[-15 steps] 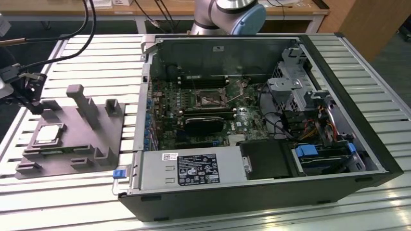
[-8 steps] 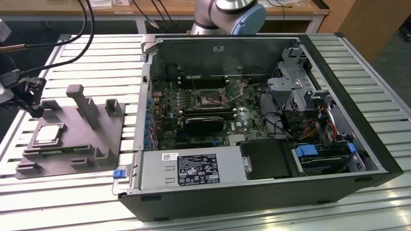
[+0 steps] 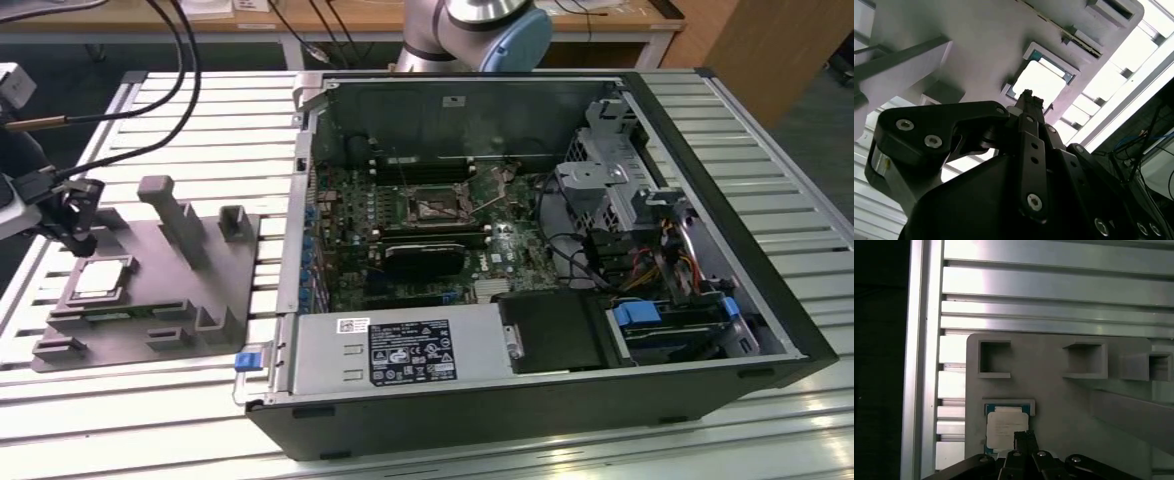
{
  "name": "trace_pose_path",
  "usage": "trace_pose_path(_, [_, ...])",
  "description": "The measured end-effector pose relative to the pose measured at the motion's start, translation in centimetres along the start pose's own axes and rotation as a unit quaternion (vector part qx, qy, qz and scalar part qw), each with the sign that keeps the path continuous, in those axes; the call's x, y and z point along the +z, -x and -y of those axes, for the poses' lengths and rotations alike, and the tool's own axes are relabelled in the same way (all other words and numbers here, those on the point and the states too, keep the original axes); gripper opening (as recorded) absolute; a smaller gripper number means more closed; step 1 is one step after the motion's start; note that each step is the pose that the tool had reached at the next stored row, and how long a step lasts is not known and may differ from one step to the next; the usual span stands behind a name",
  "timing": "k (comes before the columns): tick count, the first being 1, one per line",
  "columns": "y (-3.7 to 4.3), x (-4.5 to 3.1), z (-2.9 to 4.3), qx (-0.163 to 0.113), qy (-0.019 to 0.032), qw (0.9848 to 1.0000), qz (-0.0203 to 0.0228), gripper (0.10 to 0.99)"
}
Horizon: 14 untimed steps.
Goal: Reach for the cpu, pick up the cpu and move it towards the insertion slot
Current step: 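Pick up the cpu and move it towards the insertion slot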
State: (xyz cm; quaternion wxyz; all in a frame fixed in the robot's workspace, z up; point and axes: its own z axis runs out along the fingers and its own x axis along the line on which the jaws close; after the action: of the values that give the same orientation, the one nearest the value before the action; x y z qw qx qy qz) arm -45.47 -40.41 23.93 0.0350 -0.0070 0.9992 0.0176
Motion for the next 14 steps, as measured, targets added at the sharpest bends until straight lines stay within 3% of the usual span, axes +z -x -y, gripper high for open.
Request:
trace_pose_path(9, [-0.35,1.58,0.06,0.000,0.0000,1.0000,-0.0062,0.106])
trace_pose_path(14, [-0.88,2.24,0.07,0.000,0.0001,1.0000,-0.0068,0.106])
